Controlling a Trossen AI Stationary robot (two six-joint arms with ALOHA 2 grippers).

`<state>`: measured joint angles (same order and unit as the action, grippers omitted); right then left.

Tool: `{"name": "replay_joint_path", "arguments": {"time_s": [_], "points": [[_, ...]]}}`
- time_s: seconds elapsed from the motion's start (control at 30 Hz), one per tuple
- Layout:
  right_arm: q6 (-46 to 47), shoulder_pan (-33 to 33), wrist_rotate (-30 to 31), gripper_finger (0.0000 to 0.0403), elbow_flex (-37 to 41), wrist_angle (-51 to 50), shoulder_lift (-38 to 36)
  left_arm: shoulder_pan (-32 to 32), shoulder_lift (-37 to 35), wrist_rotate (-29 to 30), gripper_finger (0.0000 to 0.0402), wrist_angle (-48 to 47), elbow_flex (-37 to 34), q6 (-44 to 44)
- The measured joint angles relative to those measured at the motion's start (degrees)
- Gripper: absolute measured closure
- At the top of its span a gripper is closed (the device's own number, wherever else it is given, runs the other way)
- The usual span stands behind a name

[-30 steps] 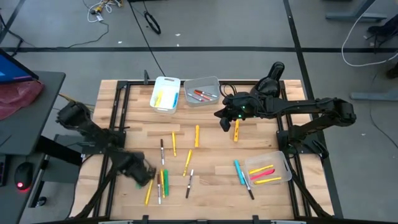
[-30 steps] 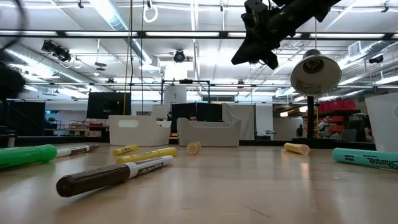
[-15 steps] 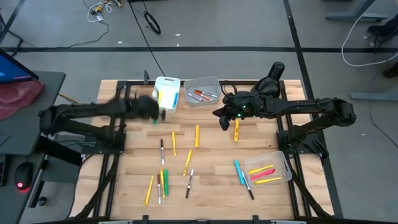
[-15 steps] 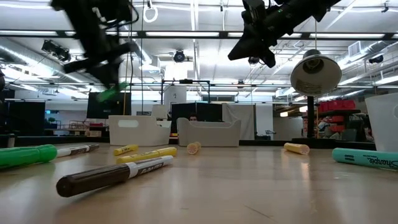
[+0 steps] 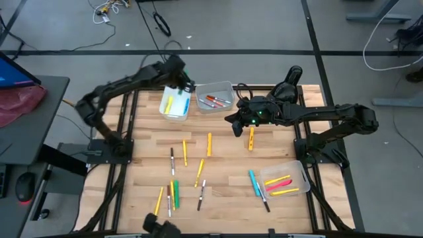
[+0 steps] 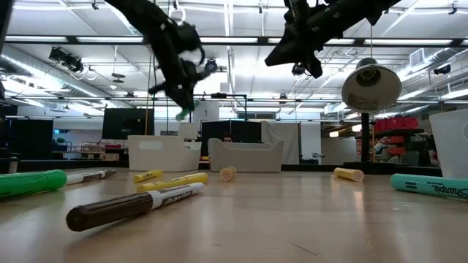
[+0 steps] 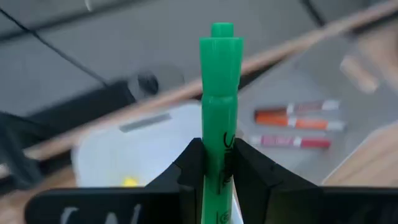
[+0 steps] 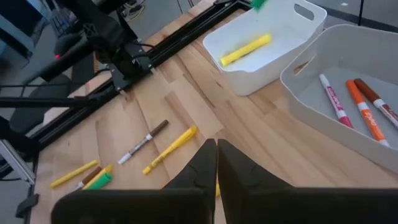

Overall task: Pick & Place Markers
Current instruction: Put the green highlighter pen into the white bin, then put the brown marker pen into the gray bin

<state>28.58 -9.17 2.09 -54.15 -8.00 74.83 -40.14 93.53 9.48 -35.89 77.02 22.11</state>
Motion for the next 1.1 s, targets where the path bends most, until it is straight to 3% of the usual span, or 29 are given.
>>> {"name": "replay_joint_path", "arguments": {"time_s": [0.13,0.37,0.63,0.87,1.1], "points": [[2.2,0.0,-0.1,0.0387,0.0,-0.1,0.0,-0.2,6.3,-2.1,0.0337,-3.9,0.1,1.2],[2.5,0.0,-0.2,0.0387,0.0,-0.1,0.0,0.4,12.1,2.1,0.0337,-8.1,0.1,1.4],[2.5,0.0,-0.2,0.0387,0.0,-0.1,0.0,-1.0,17.1,-0.3,0.0300,-10.7,0.2,5.7],[2.5,0.0,-1.4,0.0387,0.0,-0.2,0.0,-0.9,17.2,-0.8,0.0292,-11.2,0.2,2.9],[2.5,0.0,-3.2,0.0387,0.0,-0.4,0.0,-1.0,12.1,-1.9,0.0248,-13.8,0.2,2.3]]}}
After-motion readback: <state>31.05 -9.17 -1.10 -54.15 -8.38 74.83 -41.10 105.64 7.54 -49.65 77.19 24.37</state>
